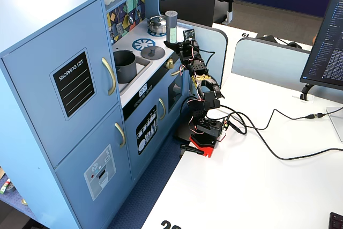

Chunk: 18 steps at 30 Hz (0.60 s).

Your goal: Put salt in the gray recipient

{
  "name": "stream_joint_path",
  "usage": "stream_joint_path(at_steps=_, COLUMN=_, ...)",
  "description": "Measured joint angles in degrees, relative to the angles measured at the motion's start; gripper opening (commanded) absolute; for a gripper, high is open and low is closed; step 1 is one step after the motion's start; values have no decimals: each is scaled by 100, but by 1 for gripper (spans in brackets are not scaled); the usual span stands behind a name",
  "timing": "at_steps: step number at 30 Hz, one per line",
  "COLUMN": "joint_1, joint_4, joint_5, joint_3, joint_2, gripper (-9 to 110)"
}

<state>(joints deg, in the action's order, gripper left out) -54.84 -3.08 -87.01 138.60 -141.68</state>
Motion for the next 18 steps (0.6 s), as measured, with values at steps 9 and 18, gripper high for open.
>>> stream_joint_path(at_steps=9, joint_1=0, joint_4=-88, joint_5=123, joint_3=-220, joint_2=501, gripper=55)
stream_joint_path(at_steps=18, joint_1=0, joint_4=-149, joint_5=176, joint_3=-1230, joint_2=1731, gripper=54)
